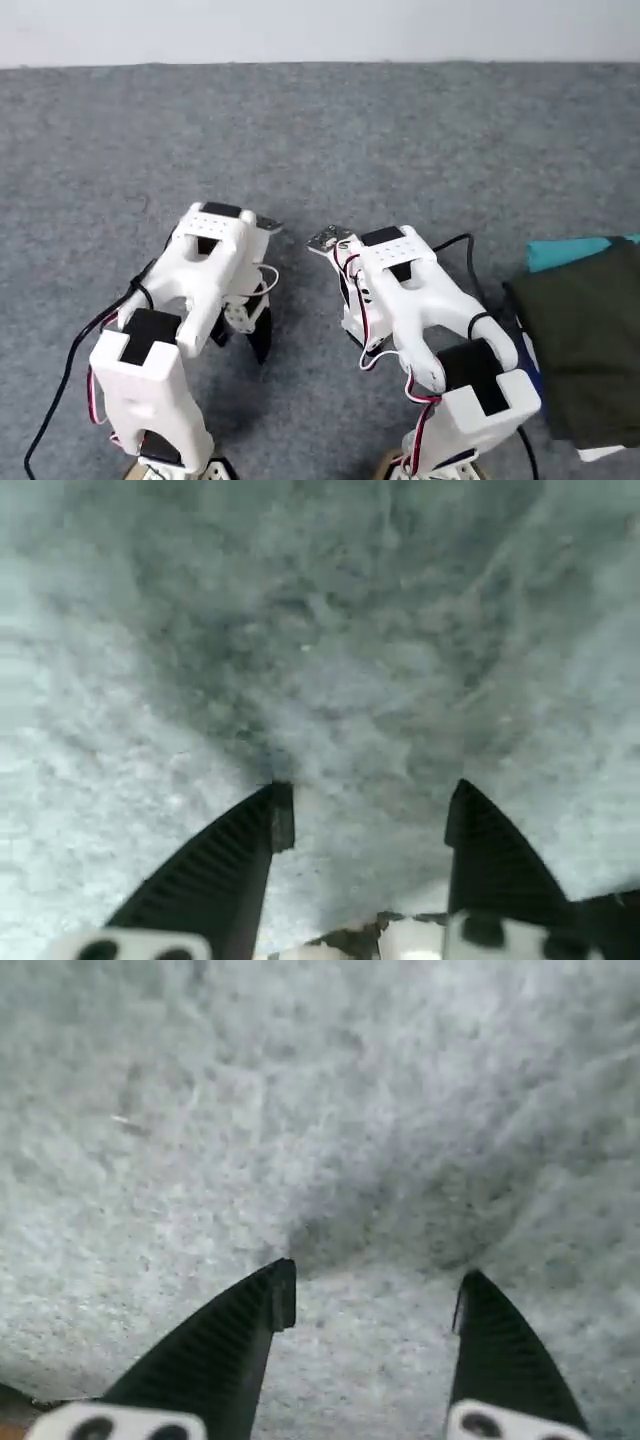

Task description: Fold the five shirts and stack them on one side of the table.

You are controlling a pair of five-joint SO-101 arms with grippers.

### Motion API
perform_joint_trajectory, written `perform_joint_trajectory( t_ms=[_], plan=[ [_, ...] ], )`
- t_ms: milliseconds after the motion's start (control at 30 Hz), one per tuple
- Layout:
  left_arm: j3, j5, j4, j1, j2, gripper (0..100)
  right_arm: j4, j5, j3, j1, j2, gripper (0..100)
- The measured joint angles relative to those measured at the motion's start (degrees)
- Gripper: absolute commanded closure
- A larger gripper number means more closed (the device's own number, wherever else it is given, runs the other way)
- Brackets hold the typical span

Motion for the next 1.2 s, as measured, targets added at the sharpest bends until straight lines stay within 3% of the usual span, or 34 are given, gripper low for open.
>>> perform_joint_trajectory(
  t_ms=[400,1200],
  plan=[
    [8.8,-0.2,-2.6,0.2,-2.9,75,0.0,0.0,0.2,0.0,0.0,74.6],
    [9.4,-0.2,-3.7,0.2,-3.0,75,-3.4,0.1,6.8,-0.1,-1.4,74.5]
  ],
)
